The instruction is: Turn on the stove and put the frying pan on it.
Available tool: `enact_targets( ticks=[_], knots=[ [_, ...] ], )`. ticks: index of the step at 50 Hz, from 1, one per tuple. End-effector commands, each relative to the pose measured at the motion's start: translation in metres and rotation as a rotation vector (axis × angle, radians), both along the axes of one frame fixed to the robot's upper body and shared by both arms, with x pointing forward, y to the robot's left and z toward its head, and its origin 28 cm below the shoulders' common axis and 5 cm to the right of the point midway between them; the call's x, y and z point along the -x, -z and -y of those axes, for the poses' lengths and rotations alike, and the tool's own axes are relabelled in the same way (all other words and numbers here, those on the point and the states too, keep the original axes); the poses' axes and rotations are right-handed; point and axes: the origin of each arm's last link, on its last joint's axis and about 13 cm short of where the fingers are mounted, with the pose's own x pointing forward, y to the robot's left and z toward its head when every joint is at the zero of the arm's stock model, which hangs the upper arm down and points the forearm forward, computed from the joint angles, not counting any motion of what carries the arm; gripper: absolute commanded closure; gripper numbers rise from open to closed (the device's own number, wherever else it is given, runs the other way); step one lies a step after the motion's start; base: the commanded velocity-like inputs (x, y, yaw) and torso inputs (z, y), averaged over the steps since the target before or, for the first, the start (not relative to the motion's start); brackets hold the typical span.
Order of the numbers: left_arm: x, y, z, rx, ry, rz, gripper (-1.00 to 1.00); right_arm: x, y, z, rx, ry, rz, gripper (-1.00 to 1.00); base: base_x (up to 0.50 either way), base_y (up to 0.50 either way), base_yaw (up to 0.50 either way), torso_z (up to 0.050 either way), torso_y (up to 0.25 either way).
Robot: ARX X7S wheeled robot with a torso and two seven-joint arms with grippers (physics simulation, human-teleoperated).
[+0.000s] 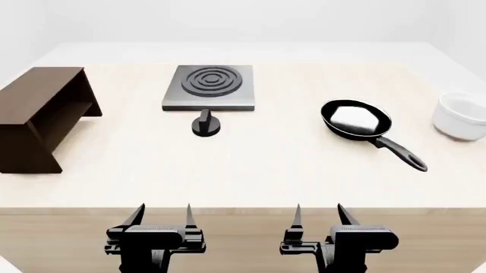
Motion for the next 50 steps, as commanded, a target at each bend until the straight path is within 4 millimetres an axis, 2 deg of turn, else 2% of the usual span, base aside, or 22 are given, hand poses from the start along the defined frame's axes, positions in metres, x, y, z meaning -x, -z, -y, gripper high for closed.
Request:
enact_targets(
  ticks=[1,20,34,36,50],
  knots=[
    [0.001,0.0,0.0,0.0,0.003,-0.002,-1.0,0.0,0.0,-0.001,0.009,-0.006,0.003,-1.0,0.0,0.0,0.0,0.0,0.0],
    [0.001,0.0,0.0,0.003,-0.004,-0.002,-1.0,0.0,0.001,-0.001,0.024,0.012,0.004,-1.0,0.0,0.0,0.0,0.0,0.0],
    [0.001,-0.001,0.001,-0.091,-0.071,0.032,-1.0,0.005,-0.004,-0.001,0.023,-0.004,0.012,-1.0,0.0,0.0,0.0,0.0,0.0],
    [0.003,-0.002,0.002,-0.106,-0.076,0.044,-1.0,0.008,-0.009,0.0,0.0,-0.024,0.055,-1.0,0.02,0.0,0.0,0.0,0.0],
    [0.004,-0.012,0.001,-0.133,-0.109,0.095,-1.0,0.011,-0.022,0.004,-0.008,0.011,0.093,-1.0,0.49,0.0,0.0,0.0,0.0]
  ],
)
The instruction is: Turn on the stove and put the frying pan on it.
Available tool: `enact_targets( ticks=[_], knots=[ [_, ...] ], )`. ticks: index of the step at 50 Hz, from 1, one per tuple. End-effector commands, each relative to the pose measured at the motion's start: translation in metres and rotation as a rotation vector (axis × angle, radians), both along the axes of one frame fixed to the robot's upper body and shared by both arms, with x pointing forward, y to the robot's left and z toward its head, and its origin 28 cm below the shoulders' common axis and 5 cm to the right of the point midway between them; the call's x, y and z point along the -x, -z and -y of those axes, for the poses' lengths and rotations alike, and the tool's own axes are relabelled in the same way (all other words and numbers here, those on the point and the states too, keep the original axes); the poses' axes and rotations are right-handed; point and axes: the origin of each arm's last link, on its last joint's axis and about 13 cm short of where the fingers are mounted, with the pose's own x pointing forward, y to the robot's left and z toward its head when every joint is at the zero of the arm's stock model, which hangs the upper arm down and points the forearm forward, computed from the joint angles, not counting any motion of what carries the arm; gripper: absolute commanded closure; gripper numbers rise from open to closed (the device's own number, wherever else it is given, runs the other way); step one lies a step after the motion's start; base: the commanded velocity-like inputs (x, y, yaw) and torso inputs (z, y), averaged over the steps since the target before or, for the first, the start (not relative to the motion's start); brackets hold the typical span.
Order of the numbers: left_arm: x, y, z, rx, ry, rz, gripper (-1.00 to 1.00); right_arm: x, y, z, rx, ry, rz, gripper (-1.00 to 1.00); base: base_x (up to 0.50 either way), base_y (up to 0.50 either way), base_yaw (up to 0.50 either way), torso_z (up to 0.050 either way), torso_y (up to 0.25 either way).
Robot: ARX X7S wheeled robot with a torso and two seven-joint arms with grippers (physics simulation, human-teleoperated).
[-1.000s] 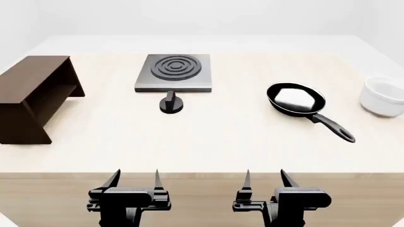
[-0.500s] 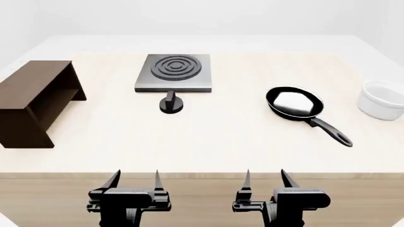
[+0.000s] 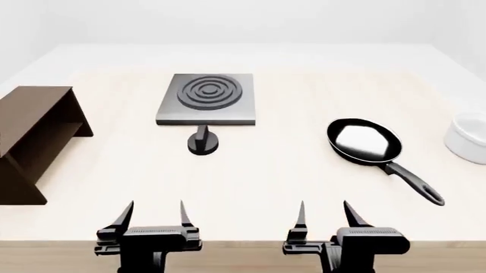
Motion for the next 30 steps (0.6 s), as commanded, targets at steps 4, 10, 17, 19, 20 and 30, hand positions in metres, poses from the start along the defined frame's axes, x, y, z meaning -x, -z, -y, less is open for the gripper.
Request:
enact_targets(
  ticks=[4,10,17,19,20,30],
  knots=[
    [0.0006,-0.0087,-0.0006,-0.021,-0.023,0.046,-1.0,0.0027,-0.0101,0.0032,-0.007,0.009,0.038,-1.0,0.5,0.0,0.0,0.0,0.0],
    [-0.0001,-0.007,-0.0006,-0.019,-0.02,0.038,-1.0,0.0023,-0.0091,0.0033,-0.003,0.01,0.035,-1.0,0.5,0.0,0.0,0.0,0.0],
    [-0.0002,-0.0066,-0.0006,-0.022,-0.021,0.035,-1.0,0.0021,-0.0082,0.0032,0.0,0.012,0.03,-1.0,0.5,0.0,0.0,0.0,0.0],
    [-0.0001,-0.0062,-0.0005,-0.023,-0.02,0.034,-1.0,0.0018,-0.0079,0.0032,-0.005,0.013,0.021,-1.0,0.5,0.0,0.0,0.0,0.0],
    [-0.0002,-0.0061,-0.0005,-0.023,-0.021,0.034,-1.0,0.0011,-0.0076,0.0032,-0.004,0.021,0.015,-1.0,0.48,0.0,0.0,0.0,0.0],
    [-0.0006,-0.0058,-0.0006,-0.023,-0.022,0.033,-1.0,0.001,-0.0072,0.0029,-0.006,0.022,0.005,-1.0,0.1,0.0,0.0,0.0,0.0]
  ],
)
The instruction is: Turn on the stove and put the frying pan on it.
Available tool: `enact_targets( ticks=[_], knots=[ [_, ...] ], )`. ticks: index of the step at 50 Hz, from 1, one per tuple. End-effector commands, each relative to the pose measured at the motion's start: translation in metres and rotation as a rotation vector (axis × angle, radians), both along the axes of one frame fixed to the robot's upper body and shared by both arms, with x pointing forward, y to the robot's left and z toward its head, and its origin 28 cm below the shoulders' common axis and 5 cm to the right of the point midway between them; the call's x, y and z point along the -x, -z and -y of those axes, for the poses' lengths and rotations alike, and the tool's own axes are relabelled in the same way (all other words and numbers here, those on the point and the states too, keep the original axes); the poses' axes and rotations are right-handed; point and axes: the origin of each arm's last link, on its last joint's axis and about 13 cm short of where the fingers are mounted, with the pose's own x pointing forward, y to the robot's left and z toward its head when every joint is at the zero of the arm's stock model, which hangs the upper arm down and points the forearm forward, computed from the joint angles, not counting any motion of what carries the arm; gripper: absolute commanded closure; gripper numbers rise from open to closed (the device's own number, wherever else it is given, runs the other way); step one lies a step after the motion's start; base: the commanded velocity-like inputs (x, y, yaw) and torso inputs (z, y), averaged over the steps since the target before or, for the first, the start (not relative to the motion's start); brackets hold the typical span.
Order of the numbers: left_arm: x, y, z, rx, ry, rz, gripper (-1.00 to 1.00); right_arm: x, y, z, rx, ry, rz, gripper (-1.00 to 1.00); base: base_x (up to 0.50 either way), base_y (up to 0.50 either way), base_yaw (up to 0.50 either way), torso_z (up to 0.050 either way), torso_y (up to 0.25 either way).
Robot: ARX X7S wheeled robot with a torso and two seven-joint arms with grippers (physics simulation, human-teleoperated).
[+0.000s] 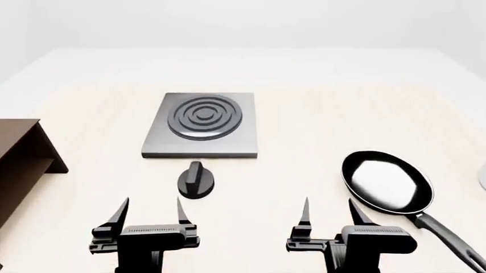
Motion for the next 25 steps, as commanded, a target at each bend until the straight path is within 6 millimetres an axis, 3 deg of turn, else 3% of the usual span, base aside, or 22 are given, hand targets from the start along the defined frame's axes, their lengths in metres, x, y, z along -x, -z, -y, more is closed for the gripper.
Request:
enact_targets(
  ticks=[1,10,17,25],
  knots=[
    [-0.0001,0.0,0.0001,0.001,0.004,-0.003,-1.0,0.0001,0.0001,0.0006,-0.007,-0.001,-0.007,-1.0,0.0,0.0,0.0,0.0,0.0],
    [-0.0008,0.001,-0.0001,-0.001,0.004,-0.017,-1.0,0.0017,-0.0011,0.0009,-0.016,-0.022,0.023,-1.0,0.0,0.0,0.0,0.0,0.0],
    [-0.0012,0.0009,-0.0004,0.0,0.004,-0.017,-1.0,0.0004,-0.0011,0.0017,-0.009,-0.008,0.005,-1.0,0.46,0.0,0.0,0.0,0.0],
    [-0.0019,0.0004,-0.0009,0.0,0.002,-0.018,-1.0,0.0009,-0.0014,0.0014,-0.011,-0.013,0.004,-1.0,0.03,0.0,0.0,0.0,0.0]
  ],
)
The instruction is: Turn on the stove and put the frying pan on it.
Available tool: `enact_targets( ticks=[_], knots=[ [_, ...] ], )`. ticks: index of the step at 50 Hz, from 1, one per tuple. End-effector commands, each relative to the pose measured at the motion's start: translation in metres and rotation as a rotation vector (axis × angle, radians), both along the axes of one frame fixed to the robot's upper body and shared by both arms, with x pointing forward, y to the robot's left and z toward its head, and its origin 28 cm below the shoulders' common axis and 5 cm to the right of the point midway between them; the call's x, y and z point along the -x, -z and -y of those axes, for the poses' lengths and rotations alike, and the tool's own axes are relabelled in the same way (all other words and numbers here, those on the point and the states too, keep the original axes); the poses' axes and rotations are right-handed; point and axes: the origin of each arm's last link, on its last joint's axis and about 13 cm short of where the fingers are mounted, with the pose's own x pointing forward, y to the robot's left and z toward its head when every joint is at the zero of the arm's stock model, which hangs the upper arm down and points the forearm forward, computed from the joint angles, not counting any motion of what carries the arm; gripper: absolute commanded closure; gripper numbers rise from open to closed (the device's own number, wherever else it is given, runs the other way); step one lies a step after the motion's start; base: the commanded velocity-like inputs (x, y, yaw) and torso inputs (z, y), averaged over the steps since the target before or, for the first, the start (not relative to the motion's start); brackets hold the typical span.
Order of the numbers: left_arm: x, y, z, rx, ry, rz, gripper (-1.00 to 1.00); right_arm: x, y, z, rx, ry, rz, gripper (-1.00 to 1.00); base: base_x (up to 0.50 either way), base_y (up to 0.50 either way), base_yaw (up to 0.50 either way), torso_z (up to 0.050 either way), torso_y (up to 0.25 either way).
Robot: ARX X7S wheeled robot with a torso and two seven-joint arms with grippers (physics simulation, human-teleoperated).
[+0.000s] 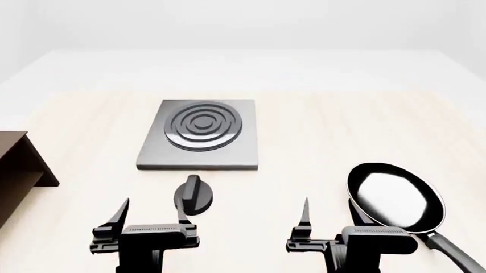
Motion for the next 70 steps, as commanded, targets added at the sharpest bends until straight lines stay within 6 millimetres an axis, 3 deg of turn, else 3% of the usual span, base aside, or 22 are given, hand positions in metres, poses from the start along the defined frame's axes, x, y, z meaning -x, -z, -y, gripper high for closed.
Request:
enact_targets(
  ticks=[1,18,39,51,70],
  knots=[
    [-0.002,0.0,-0.001,0.005,0.005,-0.011,-1.0,0.0,-0.001,0.001,-0.014,-0.007,-0.001,-1.0,0.0,0.0,0.0,0.0,0.0],
    [-0.036,0.02,-0.025,-0.057,-0.162,-0.078,-1.0,0.0,0.002,-0.001,-0.008,-0.018,-0.018,-1.0,0.0,0.0,0.0,0.0,0.0],
    [-0.055,0.037,-0.016,-0.103,-0.136,-0.119,-1.0,0.0,0.007,-0.001,-0.009,-0.028,-0.04,-1.0,0.0,0.0,0.0,0.0,0.0],
    [-0.051,0.04,0.004,-0.115,-0.034,-0.117,-1.0,0.001,0.007,0.0,-0.008,-0.027,-0.042,-1.0,0.0,0.0,0.0,0.0,0.0],
    [-0.02,0.024,0.033,-0.105,0.183,-0.074,-1.0,0.002,0.005,0.001,-0.003,-0.026,-0.043,-1.0,0.0,0.0,0.0,0.0,0.0]
  ],
)
